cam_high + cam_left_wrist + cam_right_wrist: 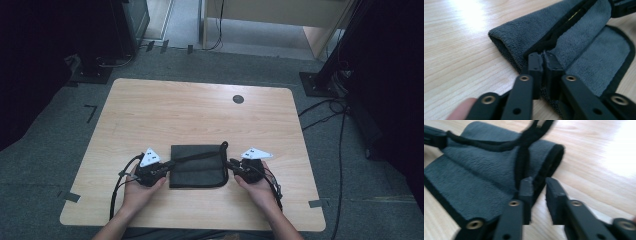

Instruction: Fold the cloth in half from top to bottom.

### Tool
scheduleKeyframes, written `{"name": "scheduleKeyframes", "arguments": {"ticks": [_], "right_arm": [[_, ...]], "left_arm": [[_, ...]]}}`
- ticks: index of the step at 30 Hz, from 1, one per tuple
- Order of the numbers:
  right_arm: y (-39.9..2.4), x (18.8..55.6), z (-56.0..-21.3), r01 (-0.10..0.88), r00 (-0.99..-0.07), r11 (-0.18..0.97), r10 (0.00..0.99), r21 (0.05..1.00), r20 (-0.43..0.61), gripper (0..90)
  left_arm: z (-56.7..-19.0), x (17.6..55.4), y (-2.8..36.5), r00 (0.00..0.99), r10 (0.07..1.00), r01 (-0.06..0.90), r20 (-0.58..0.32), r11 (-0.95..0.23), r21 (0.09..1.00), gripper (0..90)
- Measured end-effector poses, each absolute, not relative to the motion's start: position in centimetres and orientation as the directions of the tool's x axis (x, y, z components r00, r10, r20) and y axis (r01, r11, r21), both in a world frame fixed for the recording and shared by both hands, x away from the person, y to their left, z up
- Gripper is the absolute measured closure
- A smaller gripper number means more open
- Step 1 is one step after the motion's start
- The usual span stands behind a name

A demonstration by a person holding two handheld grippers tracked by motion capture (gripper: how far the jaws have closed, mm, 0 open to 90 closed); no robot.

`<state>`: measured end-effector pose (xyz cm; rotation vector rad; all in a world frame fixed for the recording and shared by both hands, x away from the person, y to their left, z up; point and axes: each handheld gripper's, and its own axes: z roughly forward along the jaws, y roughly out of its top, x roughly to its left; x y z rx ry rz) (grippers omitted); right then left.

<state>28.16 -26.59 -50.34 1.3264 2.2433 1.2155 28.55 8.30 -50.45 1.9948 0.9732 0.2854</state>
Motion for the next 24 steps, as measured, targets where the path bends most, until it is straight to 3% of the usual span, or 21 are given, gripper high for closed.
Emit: {"name": "scheduleKeyframes", "arguments": {"ticks": [3,7,10,11,13,16,21,24], "right_arm": [[-27.2,28.3,-49.4,0.589,-0.515,0.147,0.826,0.795,0.229,70.5],[-26.2,29.0,-48.3,0.580,-0.504,0.089,0.820,0.809,0.271,56.8],[-24.5,29.7,-48.4,0.593,-0.519,0.108,0.809,0.798,0.277,49.1],[-24.0,29.9,-48.7,0.603,-0.515,0.119,0.813,0.789,0.271,50.6],[-23.5,30.0,-49.2,0.609,-0.524,0.131,0.806,0.782,0.273,62.2],[-23.7,29.5,-49.1,0.578,-0.555,0.183,0.803,0.795,0.219,70.7],[-26.1,28.1,-49.0,0.590,-0.582,0.206,0.779,0.781,0.234,68.9],[-27.5,27.6,-49.2,0.618,-0.598,0.245,0.763,0.747,0.244,62.0]], "left_arm": [[-49.9,28.5,8.7,0.667,0.726,0.507,-0.169,-0.276,0.817,74.8],[-49.9,29.1,8.4,0.642,0.741,0.527,-0.195,-0.243,0.815,60.5],[-49.9,29.2,8.0,0.639,0.747,0.532,-0.183,-0.259,0.806,61.4],[-49.9,29.2,7.9,0.643,0.746,0.532,-0.173,-0.272,0.802,66.2],[-49.9,29.0,7.9,0.657,0.738,0.520,-0.153,-0.297,0.801,74.0],[-49.6,28.5,8.4,0.691,0.708,0.499,-0.145,-0.323,0.804,77.1],[-49.9,27.7,9.3,0.724,0.668,0.508,-0.172,-0.347,0.789,73.4],[-50.2,27.5,9.5,0.750,0.640,0.499,-0.164,-0.386,0.776,66.9]]}}
